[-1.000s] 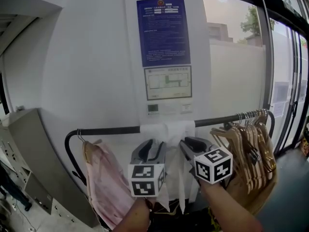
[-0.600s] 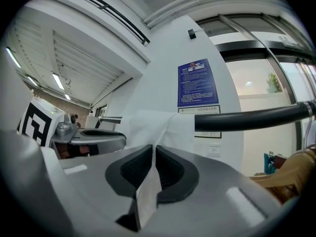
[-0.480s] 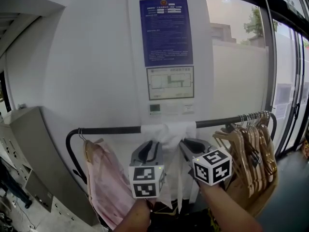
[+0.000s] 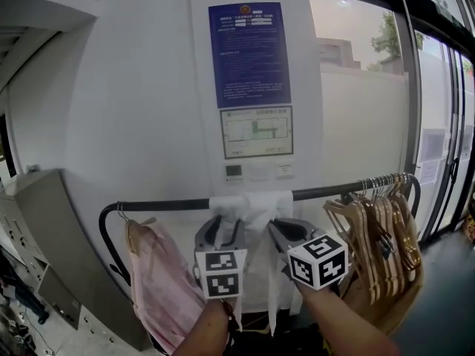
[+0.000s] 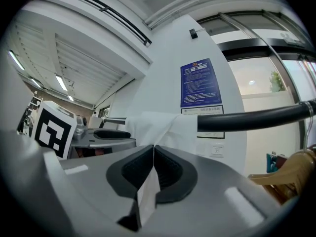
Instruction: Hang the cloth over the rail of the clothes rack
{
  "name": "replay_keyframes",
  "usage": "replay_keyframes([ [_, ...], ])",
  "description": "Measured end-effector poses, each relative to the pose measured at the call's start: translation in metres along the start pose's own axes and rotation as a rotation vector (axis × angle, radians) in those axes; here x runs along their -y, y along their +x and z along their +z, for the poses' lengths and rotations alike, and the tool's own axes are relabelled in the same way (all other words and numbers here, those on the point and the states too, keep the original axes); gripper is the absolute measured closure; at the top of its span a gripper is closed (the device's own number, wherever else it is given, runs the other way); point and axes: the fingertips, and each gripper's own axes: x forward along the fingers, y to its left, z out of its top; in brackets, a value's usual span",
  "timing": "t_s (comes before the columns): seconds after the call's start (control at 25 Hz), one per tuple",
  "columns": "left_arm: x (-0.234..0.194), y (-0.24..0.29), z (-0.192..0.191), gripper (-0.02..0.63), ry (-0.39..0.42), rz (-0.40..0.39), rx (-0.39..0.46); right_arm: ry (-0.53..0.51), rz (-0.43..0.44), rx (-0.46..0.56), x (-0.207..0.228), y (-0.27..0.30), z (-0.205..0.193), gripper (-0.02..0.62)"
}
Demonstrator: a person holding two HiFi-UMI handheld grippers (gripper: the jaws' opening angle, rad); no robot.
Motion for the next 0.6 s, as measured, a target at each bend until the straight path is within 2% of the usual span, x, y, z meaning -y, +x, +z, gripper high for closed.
replay_keyframes([
  [0.08, 0.000, 0.001, 0.000, 0.447, -0.001, -0.005, -0.001, -0.008, -0.002, -0.002, -0.001, -0.001, 0.000, 0.588],
  [0.16, -0.001, -0.001, 0.001, 0.563, -0.009, -0.011, 0.010, -0.014, -0.001, -0.007, -0.002, -0.001, -0.001, 0.589],
  [0.2, -0.001, -0.002, 0.001, 0.585, -0.015, -0.016, 0.012, -0.017, -0.001, -0.008, -0.002, -0.001, -0.002, 0.589],
  [0.44, -0.002, -0.017, 0.007, 0.591, -0.089, -0.118, 0.003, -0.027, -0.026, -0.005, 0.010, -0.010, -0.002, 0.591],
  [0.6, -0.024, -0.032, 0.027, 0.591, -0.136, -0.172, 0.011, -0.031, -0.072, 0.021, 0.034, -0.031, 0.014, 0.592],
])
